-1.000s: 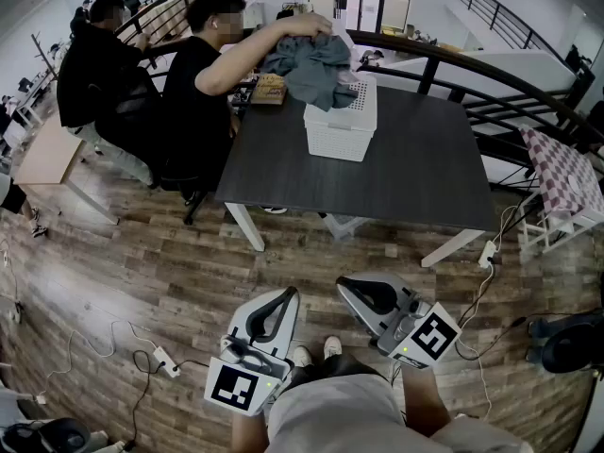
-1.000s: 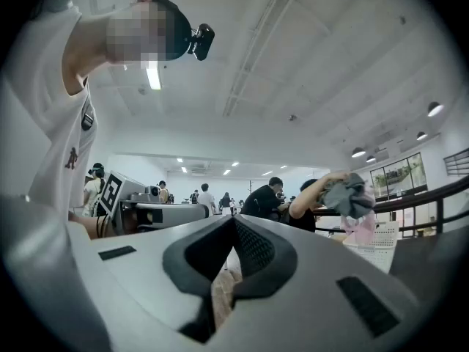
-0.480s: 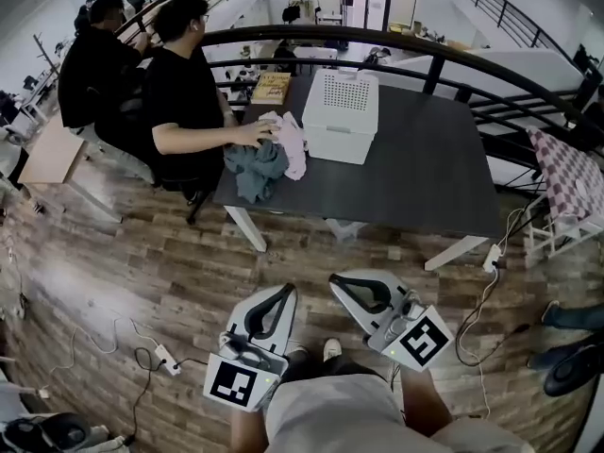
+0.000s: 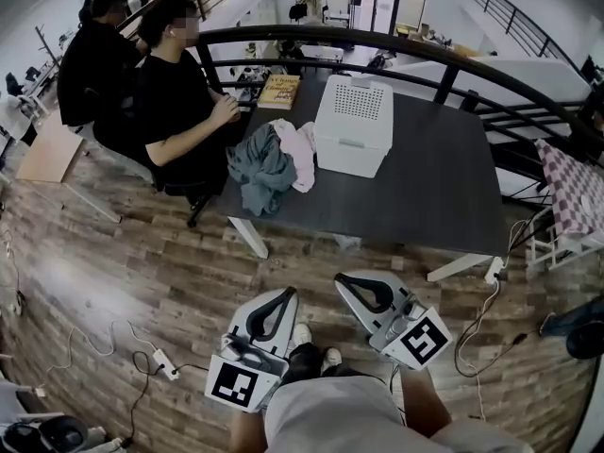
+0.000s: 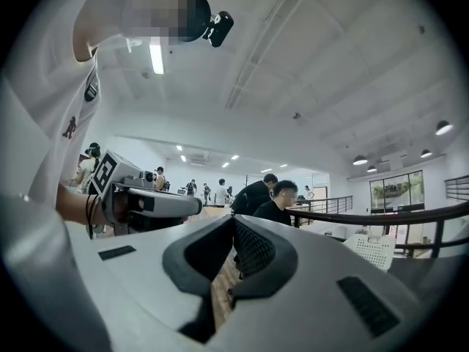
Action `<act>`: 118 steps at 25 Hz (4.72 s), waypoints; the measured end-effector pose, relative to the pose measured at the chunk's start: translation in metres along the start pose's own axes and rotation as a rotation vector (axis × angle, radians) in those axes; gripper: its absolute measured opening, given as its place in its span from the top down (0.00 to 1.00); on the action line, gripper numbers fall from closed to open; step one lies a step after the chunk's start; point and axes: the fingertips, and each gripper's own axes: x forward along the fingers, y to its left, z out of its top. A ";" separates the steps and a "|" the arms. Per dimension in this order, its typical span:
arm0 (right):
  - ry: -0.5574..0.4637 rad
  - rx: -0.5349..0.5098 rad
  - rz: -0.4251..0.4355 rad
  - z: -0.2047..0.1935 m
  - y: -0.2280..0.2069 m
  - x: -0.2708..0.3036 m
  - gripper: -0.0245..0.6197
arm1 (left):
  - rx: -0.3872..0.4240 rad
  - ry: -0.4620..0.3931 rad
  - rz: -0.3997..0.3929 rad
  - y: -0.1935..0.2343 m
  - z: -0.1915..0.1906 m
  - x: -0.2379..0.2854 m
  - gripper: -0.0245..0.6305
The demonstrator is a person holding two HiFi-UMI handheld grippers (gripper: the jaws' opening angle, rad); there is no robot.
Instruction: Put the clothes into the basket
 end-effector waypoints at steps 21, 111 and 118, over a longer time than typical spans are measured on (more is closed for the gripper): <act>0.040 -0.015 -0.063 -0.008 -0.038 0.108 0.94 | -0.024 -0.011 -0.055 0.118 0.001 0.033 0.96; 0.485 -0.203 0.099 -0.177 -0.276 0.340 0.92 | -0.077 0.121 0.005 0.358 -0.064 0.264 0.96; 0.549 -0.260 0.212 -0.205 -0.270 0.344 0.82 | -0.095 0.143 0.072 0.366 -0.080 0.266 0.96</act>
